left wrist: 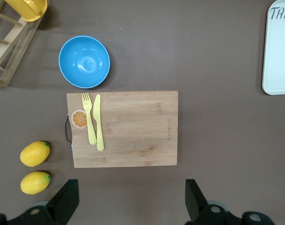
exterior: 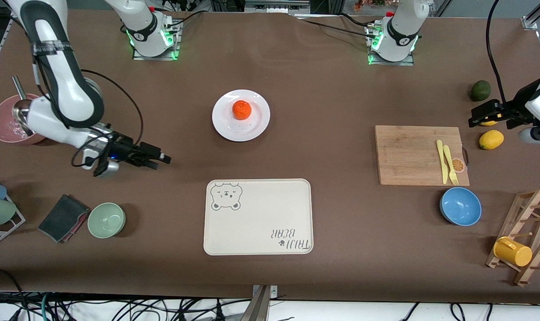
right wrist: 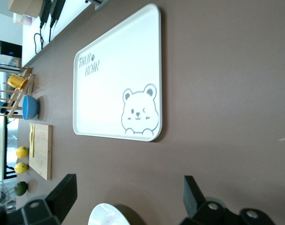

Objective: Place orange and plate with both arms
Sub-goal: 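Reach the right gripper to the white plate rim and grasp it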

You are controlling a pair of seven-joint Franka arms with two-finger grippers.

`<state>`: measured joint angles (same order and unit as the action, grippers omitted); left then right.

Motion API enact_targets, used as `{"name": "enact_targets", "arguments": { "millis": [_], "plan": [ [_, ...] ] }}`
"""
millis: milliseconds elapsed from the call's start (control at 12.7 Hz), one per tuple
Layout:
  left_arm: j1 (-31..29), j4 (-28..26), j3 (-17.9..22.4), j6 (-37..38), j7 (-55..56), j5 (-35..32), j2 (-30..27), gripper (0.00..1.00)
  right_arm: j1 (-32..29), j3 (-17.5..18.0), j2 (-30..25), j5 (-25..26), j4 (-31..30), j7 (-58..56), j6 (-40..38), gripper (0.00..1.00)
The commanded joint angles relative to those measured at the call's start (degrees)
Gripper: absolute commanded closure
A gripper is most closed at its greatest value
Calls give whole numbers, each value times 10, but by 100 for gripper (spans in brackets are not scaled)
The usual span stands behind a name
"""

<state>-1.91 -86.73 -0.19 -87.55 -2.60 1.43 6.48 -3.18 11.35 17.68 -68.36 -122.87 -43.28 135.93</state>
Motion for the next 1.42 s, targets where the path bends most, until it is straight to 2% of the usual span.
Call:
{"name": "enact_targets", "arguments": {
  "millis": [0,158,237,395,553,870,1028,1344],
  "plan": [
    [-1,17,-1,11,-11,5,7,0,-18,70,-25,-75,-75,-64,43,0],
    [-1,17,-1,11,-11,5,7,0,-21,120,-29,-162,-127,-134,81,0],
    [-1,17,-1,11,-11,5,7,0,-22,146,-32,-232,-150,-192,100,0],
    [-1,17,-2,11,-11,5,8,0,-24,161,-37,-325,-196,-315,102,0],
    [-1,17,-1,11,-11,6,11,0,-31,174,-40,-359,-233,-380,101,1],
    [-1,17,-2,11,-11,6,12,0,-32,206,-41,-461,-272,-471,104,17],
    [0,17,-2,11,-11,6,11,0,-31,221,-41,-490,-279,-489,106,28],
    [0,17,-2,11,-11,6,12,0,-31,234,-40,-525,-280,-519,106,43]
  ]
}}
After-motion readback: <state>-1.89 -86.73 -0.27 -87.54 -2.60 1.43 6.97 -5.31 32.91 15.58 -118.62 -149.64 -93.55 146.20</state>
